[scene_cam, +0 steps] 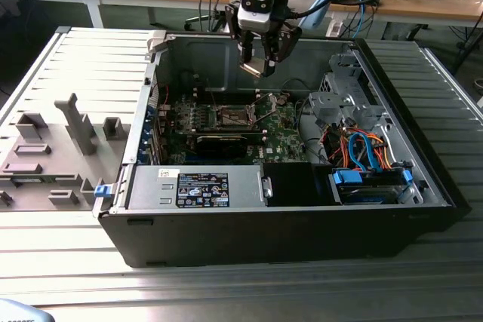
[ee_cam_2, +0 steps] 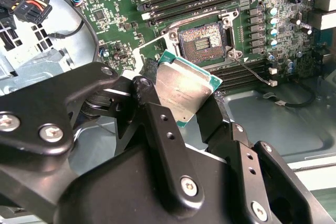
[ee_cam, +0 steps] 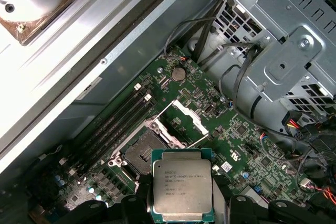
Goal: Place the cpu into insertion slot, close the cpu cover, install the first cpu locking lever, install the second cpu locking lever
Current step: 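Place the cpu into insertion slot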
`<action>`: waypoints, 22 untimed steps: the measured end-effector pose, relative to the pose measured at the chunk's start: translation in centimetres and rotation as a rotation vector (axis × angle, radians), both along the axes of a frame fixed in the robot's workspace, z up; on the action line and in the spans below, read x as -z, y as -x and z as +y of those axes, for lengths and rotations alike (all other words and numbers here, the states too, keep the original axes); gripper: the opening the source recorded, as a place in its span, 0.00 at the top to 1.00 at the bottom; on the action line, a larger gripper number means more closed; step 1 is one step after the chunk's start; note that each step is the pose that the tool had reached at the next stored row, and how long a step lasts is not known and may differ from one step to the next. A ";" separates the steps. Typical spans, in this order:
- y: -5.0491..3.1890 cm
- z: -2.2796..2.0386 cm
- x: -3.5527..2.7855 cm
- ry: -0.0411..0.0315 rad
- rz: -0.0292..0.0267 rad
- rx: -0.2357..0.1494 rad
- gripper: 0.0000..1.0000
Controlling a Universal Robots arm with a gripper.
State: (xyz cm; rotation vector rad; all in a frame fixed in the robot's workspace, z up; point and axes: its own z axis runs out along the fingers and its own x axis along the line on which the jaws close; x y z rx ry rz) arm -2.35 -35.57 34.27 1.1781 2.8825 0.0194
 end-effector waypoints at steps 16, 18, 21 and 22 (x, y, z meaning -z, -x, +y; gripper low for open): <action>0.00 0.00 0.00 -0.0001 0.0000 0.010 0.45; 0.00 0.00 0.00 0.0000 0.0000 0.011 0.45; 0.00 0.00 0.00 0.0000 0.0000 0.012 0.45; 0.00 0.00 0.00 -0.0001 0.0000 0.013 0.45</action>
